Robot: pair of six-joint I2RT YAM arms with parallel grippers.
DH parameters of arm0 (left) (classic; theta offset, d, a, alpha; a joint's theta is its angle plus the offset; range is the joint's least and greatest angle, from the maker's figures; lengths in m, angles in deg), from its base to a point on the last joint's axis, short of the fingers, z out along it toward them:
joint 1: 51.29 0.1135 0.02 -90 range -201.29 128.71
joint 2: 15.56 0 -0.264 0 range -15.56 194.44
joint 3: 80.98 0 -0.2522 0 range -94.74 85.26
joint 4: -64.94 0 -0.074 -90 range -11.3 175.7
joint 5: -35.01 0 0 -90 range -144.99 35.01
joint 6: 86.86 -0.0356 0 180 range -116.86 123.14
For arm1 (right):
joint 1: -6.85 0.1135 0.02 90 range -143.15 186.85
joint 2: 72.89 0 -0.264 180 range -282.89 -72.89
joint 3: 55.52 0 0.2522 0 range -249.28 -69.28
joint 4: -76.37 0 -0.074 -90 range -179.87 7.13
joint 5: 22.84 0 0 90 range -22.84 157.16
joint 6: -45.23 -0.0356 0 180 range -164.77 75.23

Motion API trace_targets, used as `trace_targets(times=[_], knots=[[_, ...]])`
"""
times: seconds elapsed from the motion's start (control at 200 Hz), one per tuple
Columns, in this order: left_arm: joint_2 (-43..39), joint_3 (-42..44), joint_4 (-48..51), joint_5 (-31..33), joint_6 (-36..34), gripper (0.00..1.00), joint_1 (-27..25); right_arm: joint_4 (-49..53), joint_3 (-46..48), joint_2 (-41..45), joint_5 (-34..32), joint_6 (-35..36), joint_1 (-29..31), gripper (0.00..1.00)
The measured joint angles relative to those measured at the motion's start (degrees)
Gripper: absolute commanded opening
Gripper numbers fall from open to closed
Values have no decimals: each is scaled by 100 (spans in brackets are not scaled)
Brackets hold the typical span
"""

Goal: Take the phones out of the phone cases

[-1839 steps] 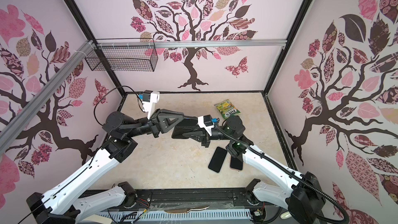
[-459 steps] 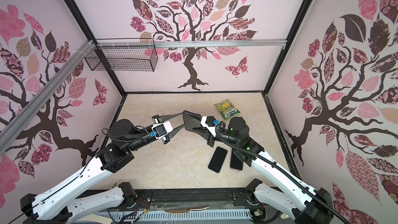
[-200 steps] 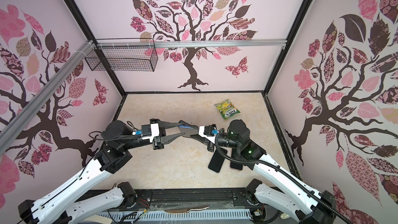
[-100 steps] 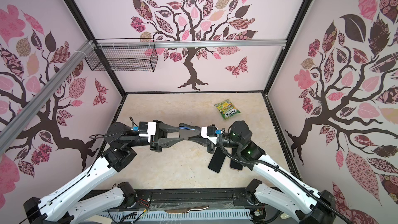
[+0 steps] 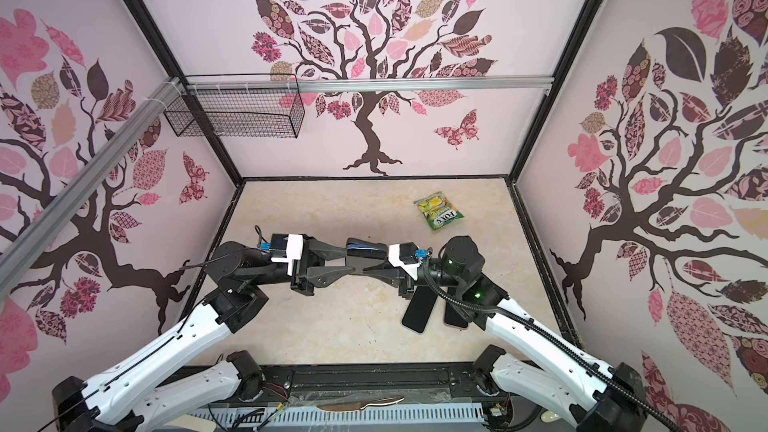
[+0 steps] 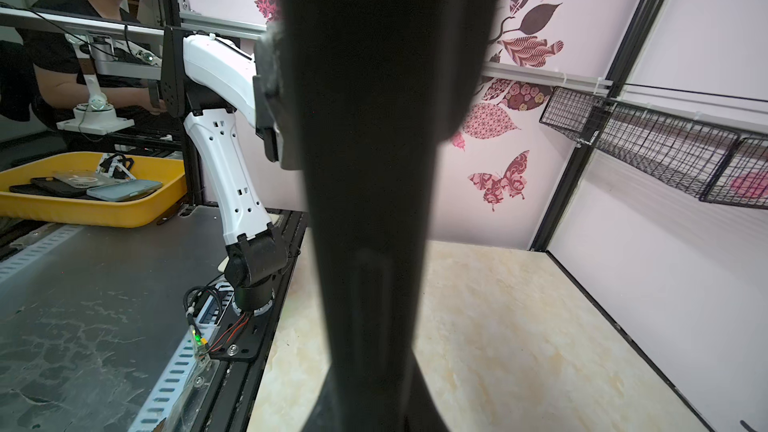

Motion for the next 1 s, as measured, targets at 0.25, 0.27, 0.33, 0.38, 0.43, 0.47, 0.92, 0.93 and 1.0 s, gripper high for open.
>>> trace_targets(times=[0.25,0.27,0.33,0.38,0.43,0.47,0.92,0.93,1.0], knots=[[7,173,-385,2,295,31,15,-306,79,-79,136,-280,2,0],[9,186,-407,2,315,31,15,-315,85,-83,149,-291,0,0],[22,205,-455,0,345,31,20,-319,85,-94,170,-321,-2,0],[50,208,-481,-9,356,30,22,-321,85,-94,188,-321,-11,0],[79,208,-498,-17,356,30,24,-323,85,-94,190,-323,-20,0],[109,208,-492,-24,350,30,31,-315,85,-94,188,-323,-26,0],[234,70,595,0,-284,26,125,251,85,-76,-90,7,-94,0],[238,61,616,-2,-293,26,127,262,85,-76,-94,11,-94,0],[247,52,702,2,-319,25,129,315,85,-72,-114,20,-94,0]])
